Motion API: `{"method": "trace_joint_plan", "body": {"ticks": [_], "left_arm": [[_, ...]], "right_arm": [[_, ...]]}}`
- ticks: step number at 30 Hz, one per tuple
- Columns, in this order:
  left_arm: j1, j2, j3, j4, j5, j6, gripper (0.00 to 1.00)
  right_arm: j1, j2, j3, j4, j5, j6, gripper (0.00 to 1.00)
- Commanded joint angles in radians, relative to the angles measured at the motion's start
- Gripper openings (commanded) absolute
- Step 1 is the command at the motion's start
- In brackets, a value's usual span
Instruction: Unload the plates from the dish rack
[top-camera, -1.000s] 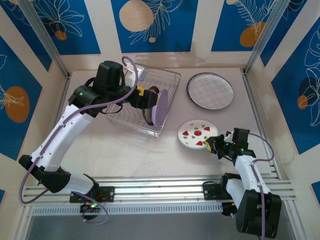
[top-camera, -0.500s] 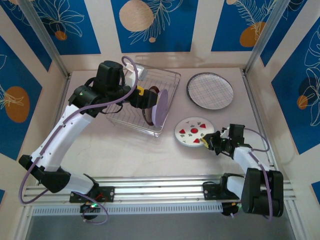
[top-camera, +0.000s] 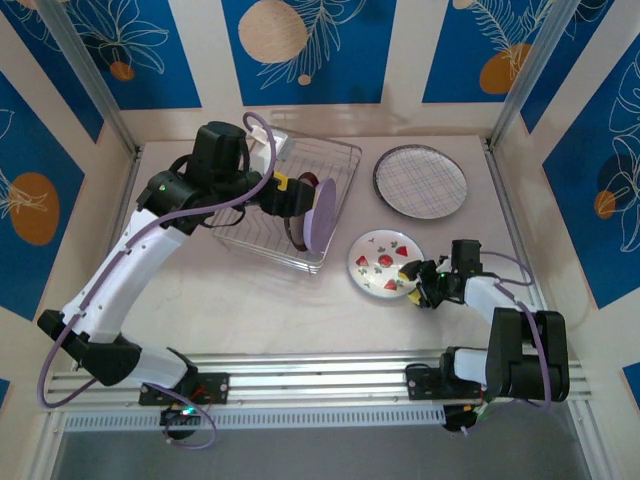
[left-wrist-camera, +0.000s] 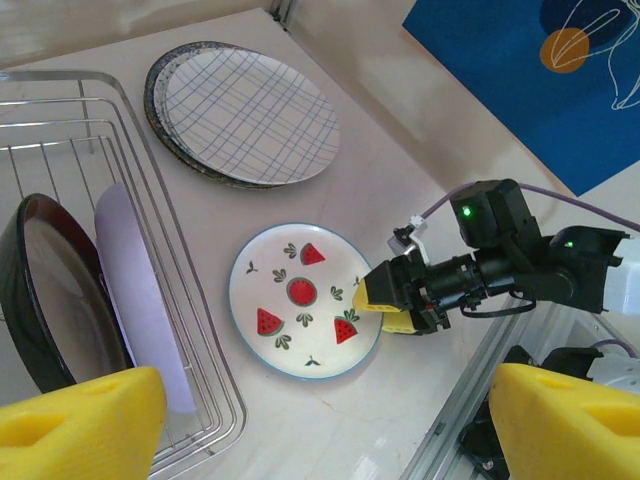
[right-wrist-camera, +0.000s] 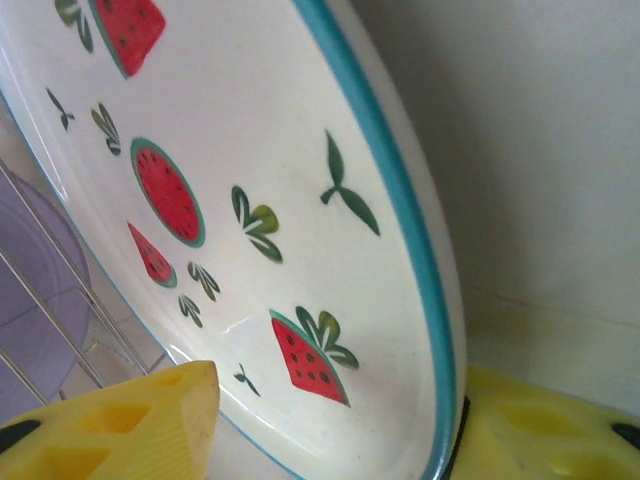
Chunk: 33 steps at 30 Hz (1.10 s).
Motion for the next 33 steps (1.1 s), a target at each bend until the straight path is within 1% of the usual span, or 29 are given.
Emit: {"method": "trace_joint_plan", "body": {"ticks": [1,9,14,18,22,25,27,29,31,33], "left_arm": [[-0.008,-0.025,0.015,-0.008,-0.007,-0.005,0.84],[-0.008,-0.016,0.024,-0.036,-0.004,-0.010,0.84],[-0.008,-0.005,0.038,-0.063,-0.012,-0.009,0.84],[-0.008,0.009,0.057,-0.094,-0.030,-0.010,0.84],[-0.007,0.044,0.087,-0.142,-0.071,-0.016,0.84],[0.007,0.080,0.109,-0.200,-0.131,-0.036,0.86],[0.033,0.101,0.111,-0.223,-0.140,-0.065,0.86],[0.066,0.128,0.107,-0.234,-0.120,-0.097,0.85],[0.097,0.171,0.117,-0.260,-0.100,-0.122,0.84],[0.115,0.214,0.130,-0.282,-0.081,-0.127,0.81]], "right_arm": [[0.015,0.011,0.055,-0.083,0.029,-0.010,0.61],[0.044,0.016,0.137,-0.248,0.166,0.024,0.67],[0.079,0.003,0.215,-0.395,0.296,0.066,0.69],[0.102,-0.055,0.276,-0.503,0.401,0.118,0.71],[0.145,-0.119,0.380,-0.601,0.521,0.144,0.71],[0.194,-0.176,0.482,-0.591,0.568,0.117,0.71],[0.229,-0.211,0.553,-0.549,0.572,0.078,0.71],[0.251,-0.252,0.594,-0.445,0.520,0.022,0.71],[0.269,-0.293,0.613,-0.301,0.438,-0.029,0.71],[0.275,-0.315,0.632,-0.214,0.355,-0.062,0.71]]}}
